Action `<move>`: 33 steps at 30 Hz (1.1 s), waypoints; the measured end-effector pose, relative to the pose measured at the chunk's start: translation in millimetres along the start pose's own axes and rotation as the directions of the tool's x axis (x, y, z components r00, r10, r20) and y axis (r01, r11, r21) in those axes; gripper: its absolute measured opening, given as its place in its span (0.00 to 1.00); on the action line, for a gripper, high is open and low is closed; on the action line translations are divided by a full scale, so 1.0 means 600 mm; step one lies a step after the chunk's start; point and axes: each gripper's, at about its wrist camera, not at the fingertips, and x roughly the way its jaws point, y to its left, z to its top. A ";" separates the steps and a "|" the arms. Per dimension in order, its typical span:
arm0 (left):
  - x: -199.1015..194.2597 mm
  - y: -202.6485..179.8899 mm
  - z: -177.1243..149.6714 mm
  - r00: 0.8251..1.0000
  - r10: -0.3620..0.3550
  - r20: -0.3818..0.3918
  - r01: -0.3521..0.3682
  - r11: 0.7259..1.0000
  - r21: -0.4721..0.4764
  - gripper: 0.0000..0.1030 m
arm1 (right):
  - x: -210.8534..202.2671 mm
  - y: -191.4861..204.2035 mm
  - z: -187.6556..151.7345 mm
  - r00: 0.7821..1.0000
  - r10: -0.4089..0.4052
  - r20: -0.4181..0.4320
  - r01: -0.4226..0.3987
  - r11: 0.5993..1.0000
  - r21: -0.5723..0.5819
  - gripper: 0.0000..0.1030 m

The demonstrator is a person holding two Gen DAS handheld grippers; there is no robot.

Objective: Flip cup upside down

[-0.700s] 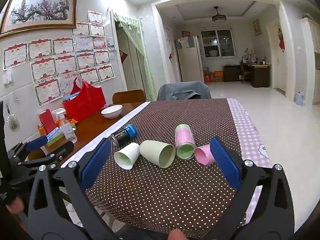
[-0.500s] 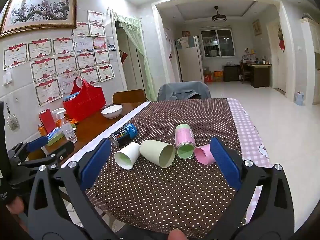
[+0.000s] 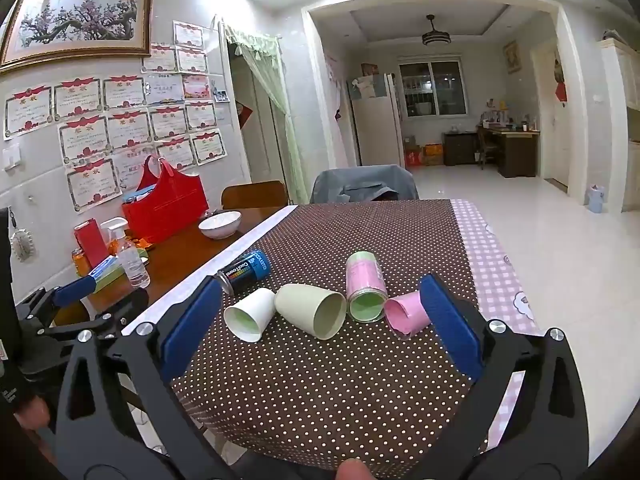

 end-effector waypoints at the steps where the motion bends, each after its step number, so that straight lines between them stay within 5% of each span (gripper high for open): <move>1: -0.001 -0.003 -0.001 1.000 0.000 -0.001 0.000 1.000 0.002 0.89 | 0.001 0.001 -0.005 1.000 -0.001 0.001 0.001 1.000 0.001 0.94; 33: 0.036 -0.003 -0.005 0.999 -0.015 -0.043 0.015 1.000 0.002 0.89 | 0.026 0.015 0.002 1.000 -0.021 -0.015 0.020 0.999 -0.033 0.94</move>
